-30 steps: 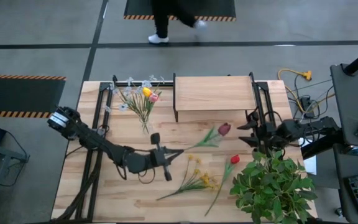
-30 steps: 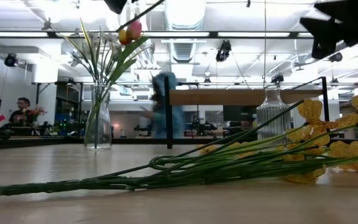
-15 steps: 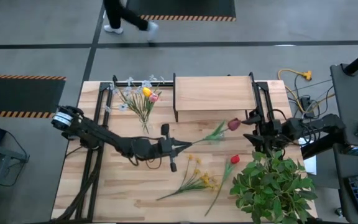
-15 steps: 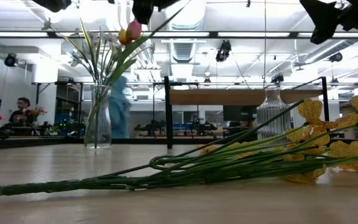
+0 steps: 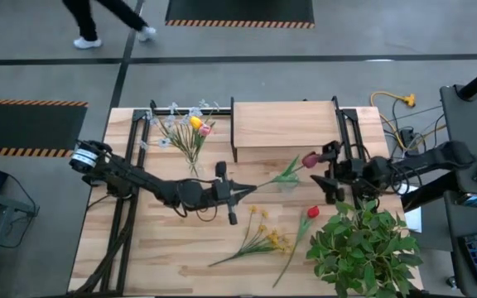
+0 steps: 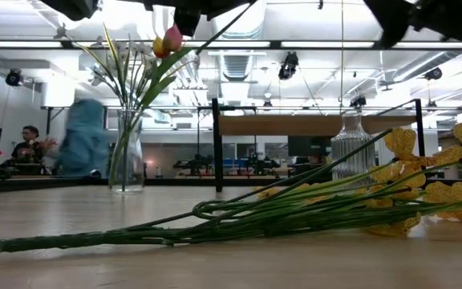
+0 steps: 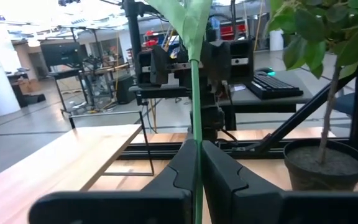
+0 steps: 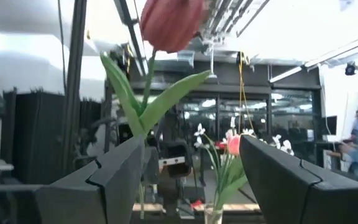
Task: Pick and place flowers into a vace then onto a shelf
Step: Put the dark red flower into the right transparent vase
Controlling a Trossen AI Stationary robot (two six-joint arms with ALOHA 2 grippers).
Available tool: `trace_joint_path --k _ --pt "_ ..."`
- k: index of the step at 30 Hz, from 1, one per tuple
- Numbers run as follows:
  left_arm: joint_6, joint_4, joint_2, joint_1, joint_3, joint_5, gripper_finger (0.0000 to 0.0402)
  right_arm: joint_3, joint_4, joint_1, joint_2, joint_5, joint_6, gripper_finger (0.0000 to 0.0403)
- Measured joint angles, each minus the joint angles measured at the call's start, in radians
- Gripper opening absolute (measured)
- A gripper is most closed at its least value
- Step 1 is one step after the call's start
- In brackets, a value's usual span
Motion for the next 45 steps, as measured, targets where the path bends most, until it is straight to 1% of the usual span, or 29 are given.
trace_joint_path --k 4,8,13,16,20,25,32,35,39,42,45 --pt "0.000 0.000 0.000 0.007 0.000 -0.001 0.0000 0.119 -0.003 -0.015 0.154 0.000 -0.007 0.0256" --pt "0.000 -0.001 0.000 0.006 0.000 -0.001 0.0000 0.219 -0.014 -0.020 0.278 0.000 -0.026 0.0254" --pt "0.000 -0.005 0.000 0.005 -0.001 -0.001 0.0000 0.306 -0.014 -0.021 0.392 -0.007 -0.030 0.0257" --pt "0.000 -0.006 0.000 0.005 -0.007 -0.001 0.0000 0.331 -0.014 -0.025 0.431 -0.020 -0.030 0.0258" --pt "0.000 -0.005 0.000 0.005 -0.010 -0.001 0.0000 0.349 -0.011 -0.027 0.453 -0.046 -0.022 0.0255" --pt "0.000 0.000 0.000 0.010 -0.005 -0.008 0.0000 0.355 -0.011 -0.026 0.458 -0.128 -0.018 0.0251" --pt "0.000 0.003 0.000 0.012 -0.005 -0.008 0.0000 0.362 -0.012 -0.031 0.458 -0.130 -0.013 0.0259" --pt "0.000 0.003 0.000 0.012 -0.005 -0.007 0.0000 0.365 -0.012 -0.037 0.458 -0.129 -0.018 0.0256" --pt "0.000 0.003 0.000 0.012 -0.005 -0.007 0.0000 0.365 -0.015 -0.037 0.458 -0.129 -0.017 0.0230" --pt "0.000 0.003 0.000 0.012 -0.005 -0.007 0.0000 0.365 -0.017 -0.037 0.458 -0.129 -0.003 0.0196" --pt "0.000 0.003 0.000 0.012 -0.005 -0.006 0.0000 0.365 -0.018 -0.037 0.458 -0.129 -0.002 0.0153"
